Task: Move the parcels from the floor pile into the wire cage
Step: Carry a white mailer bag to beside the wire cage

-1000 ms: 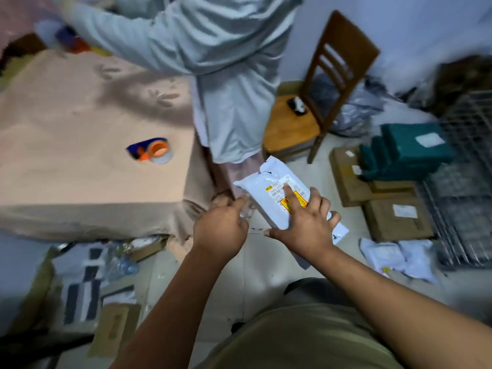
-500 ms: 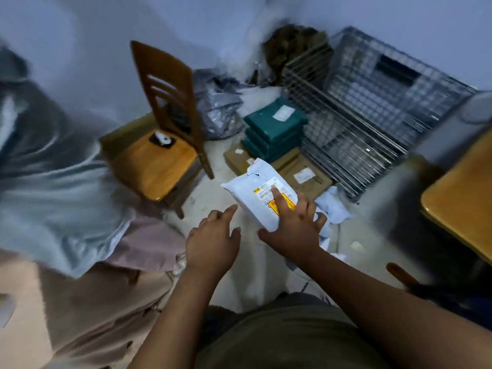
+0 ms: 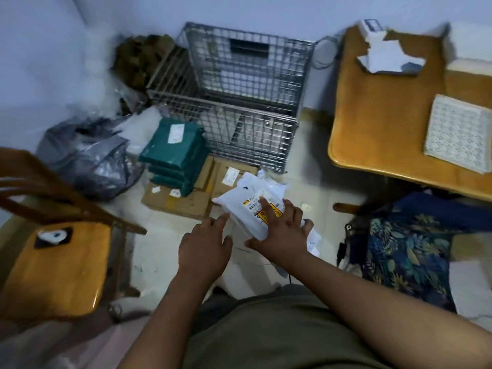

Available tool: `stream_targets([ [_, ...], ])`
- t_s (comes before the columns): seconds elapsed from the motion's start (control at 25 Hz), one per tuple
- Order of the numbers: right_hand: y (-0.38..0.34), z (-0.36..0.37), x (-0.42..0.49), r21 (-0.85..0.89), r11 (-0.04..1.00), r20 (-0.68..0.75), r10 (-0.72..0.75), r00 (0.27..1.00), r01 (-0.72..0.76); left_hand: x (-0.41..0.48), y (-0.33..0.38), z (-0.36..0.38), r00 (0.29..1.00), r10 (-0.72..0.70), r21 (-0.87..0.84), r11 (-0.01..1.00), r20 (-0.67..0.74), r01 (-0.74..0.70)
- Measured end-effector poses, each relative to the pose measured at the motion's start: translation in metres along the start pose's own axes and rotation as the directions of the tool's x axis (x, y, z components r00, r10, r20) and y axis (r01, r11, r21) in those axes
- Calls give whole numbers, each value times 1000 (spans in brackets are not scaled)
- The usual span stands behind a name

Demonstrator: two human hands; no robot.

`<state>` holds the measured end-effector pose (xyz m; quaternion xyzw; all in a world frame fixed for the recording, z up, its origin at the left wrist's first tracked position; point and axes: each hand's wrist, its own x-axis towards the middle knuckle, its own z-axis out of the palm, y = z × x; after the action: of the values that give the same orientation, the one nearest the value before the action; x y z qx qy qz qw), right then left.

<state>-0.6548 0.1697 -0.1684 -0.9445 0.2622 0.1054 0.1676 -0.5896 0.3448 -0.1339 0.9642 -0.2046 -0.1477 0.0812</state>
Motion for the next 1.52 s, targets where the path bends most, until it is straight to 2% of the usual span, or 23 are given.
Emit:
stream_targets([
  [0.2, -15, -2, 6, 66, 958, -25, 281, 959, -278, 55, -19, -21, 977, 211, 26, 977, 27, -212],
  [0.36, -11, 5, 6, 116, 856, 56, 500, 864, -503, 77, -30, -13, 959, 269, -8, 963, 92, -269],
  [0.48, 2, 4, 7, 105, 794, 93, 591, 801, -598, 94, -27, 1, 947, 290, -21, 957, 137, -290],
  [0.6, 2, 1, 27, 109, 780, 104, 608, 787, -616, 118, -17, 9, 919, 345, -36, 938, 188, -345],
  [0.8, -7, 4, 103, 169, 788, 101, 583, 806, -592, 177, 0, 21, 924, 354, -13, 935, 149, -356],
  [0.96, -8, 18, 201, 243, 776, 167, 558, 813, -583, 249, 4, 40, 951, 278, 44, 957, 138, -286],
  [1.08, -3, 47, 275, 318, 720, 202, 585, 786, -617, 305, 1, 67, 961, 232, 62, 968, 148, -243],
  [1.32, 24, 165, 384, 252, 625, 301, 675, 673, -739, 388, -42, 166, 935, 242, 90, 958, 257, -273],
  [1.52, 56, 291, 447, 226, 593, 378, 678, 631, -773, 457, -92, 273, 895, 262, 97, 944, 361, -316],
])
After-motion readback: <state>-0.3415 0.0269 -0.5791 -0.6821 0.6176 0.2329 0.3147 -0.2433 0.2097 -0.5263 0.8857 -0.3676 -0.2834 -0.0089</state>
